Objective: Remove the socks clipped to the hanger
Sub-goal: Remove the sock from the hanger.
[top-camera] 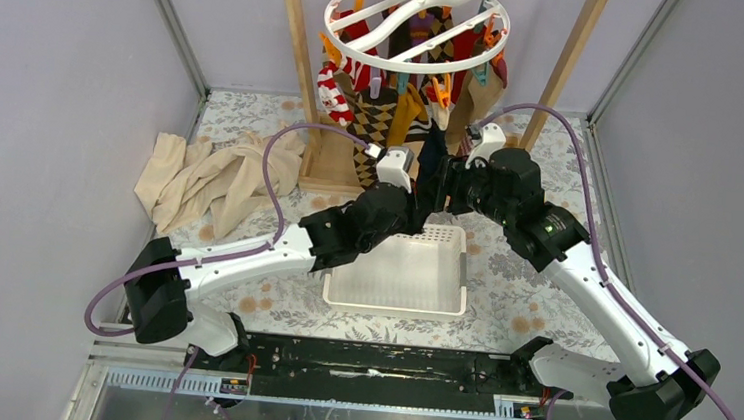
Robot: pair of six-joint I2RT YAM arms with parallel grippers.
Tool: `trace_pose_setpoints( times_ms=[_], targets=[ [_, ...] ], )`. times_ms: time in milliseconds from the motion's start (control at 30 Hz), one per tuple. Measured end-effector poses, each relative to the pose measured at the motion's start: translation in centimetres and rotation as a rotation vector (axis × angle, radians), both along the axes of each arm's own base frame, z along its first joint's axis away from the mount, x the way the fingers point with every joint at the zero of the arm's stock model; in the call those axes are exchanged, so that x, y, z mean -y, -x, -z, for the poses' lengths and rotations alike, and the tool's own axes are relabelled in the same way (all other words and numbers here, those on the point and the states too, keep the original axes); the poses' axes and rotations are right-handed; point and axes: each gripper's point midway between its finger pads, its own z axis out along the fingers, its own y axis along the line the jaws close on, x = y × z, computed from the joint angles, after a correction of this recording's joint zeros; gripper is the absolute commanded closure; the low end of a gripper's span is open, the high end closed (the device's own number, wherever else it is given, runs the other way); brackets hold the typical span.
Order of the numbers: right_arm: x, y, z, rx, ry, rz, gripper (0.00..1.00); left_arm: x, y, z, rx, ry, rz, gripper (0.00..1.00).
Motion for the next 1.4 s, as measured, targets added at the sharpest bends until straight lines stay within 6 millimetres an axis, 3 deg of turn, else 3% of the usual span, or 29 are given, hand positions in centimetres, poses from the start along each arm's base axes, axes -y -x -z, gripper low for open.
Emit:
trace_pose_setpoints(
  times_ms=[200, 333, 600, 633, 800, 933, 1200, 1400],
  targets=[
    [1.4, 0.0, 0.6, -0.015, 0.067, 0.048, 0.25, -0.3, 0.2, 0.6, -0.007, -0.026, -0.009, 1.00],
    [2.6, -0.4, -0.9, 0.017, 0.105, 0.096, 0.21, -0.5, 0.1, 0.6, -0.003, -0.038, -0.016, 1.00],
    [4.4, -1.2, -7.9, 0.172, 0.105, 0.162, 0.22, -0.3, -0.2, 0.1, 0.012, -0.042, -0.019, 1.00],
    [4.5, -1.4, -9.8, 0.213, 0.091, 0.172, 0.23, -0.3, -0.2, 0.1, 0.013, -0.044, -0.020, 1.00],
    [4.5, -2.6, -14.5, 0.309, 0.067, 0.202, 0.31, -0.2, -0.4, 0.1, 0.017, -0.054, -0.021, 1.00],
    [3.7, -4.2, -16.8, 0.353, 0.065, 0.209, 0.41, -0.3, -0.4, 0.2, 0.016, -0.061, -0.020, 1.00],
    [1.8, -7.2, -17.3, 0.364, 0.098, 0.198, 0.44, -0.5, -0.3, 0.8, 0.008, -0.084, -0.017, 1.00],
    [1.3, -8.0, -17.6, 0.372, 0.114, 0.192, 0.39, -0.3, -0.4, 1.0, 0.006, -0.094, -0.016, 1.00]
  ],
)
